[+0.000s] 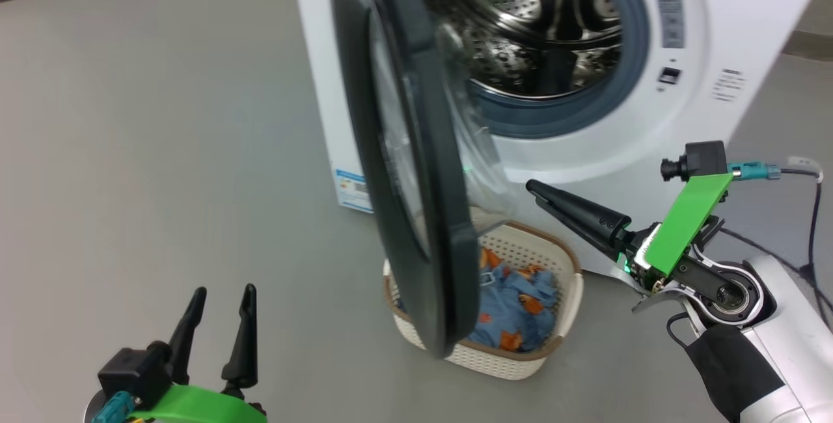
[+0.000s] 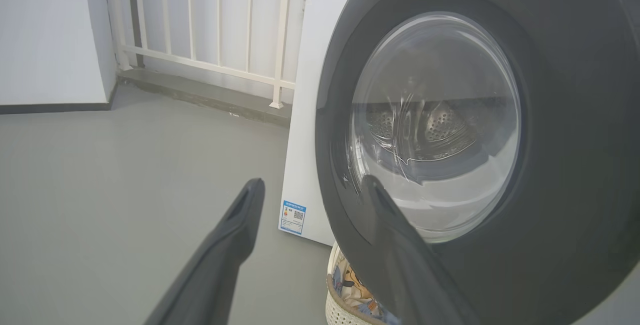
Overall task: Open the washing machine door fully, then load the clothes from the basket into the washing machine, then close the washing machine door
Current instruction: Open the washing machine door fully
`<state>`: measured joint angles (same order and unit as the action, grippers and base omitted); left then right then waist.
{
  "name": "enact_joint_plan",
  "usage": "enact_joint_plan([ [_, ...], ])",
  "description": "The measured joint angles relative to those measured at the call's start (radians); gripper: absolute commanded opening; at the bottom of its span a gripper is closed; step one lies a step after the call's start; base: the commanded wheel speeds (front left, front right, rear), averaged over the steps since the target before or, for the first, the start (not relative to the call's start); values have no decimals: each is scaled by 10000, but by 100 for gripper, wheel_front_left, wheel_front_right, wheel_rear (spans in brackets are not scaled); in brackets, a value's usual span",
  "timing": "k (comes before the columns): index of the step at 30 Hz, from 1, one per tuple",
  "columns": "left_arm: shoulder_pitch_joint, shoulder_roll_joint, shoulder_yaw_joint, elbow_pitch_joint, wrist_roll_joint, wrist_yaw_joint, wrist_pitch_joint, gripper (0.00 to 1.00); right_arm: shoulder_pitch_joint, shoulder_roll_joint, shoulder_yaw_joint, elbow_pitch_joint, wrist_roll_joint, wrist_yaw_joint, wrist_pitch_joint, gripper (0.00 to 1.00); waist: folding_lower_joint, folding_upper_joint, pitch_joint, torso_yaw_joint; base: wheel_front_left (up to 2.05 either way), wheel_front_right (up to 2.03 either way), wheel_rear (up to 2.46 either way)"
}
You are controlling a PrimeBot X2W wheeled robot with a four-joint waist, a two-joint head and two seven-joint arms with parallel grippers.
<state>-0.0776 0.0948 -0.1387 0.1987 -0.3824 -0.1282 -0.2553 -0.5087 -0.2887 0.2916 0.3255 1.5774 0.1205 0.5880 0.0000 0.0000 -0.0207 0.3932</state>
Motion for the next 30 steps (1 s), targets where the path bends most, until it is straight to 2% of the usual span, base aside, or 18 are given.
enact_joint_plan([
  [9,7,-6,194,-31,-46,0,0,100,572,-65,27,-1043,-834,0,-1227,100,0,0,-29,-1158,0,0,0],
  [14,22,-17,278,-105,-46,0,0,100,839,-198,61,-1628,-1574,2,-2694,100,0,0,3,-1794,0,0,0],
  [21,195,-115,491,-230,-31,0,0,100,1291,-905,1018,-1918,-3219,2,-4567,100,0,0,63,-2620,0,0,0],
  [25,202,-159,483,-230,-27,0,0,100,1701,-1287,1329,-1814,-4063,2,-5985,100,0,1,61,-2911,0,0,0],
  [30,301,-167,506,-270,-10,0,0,100,2279,-1471,1634,-1622,-4746,2,-7478,100,0,1,15,-3109,0,0,0],
])
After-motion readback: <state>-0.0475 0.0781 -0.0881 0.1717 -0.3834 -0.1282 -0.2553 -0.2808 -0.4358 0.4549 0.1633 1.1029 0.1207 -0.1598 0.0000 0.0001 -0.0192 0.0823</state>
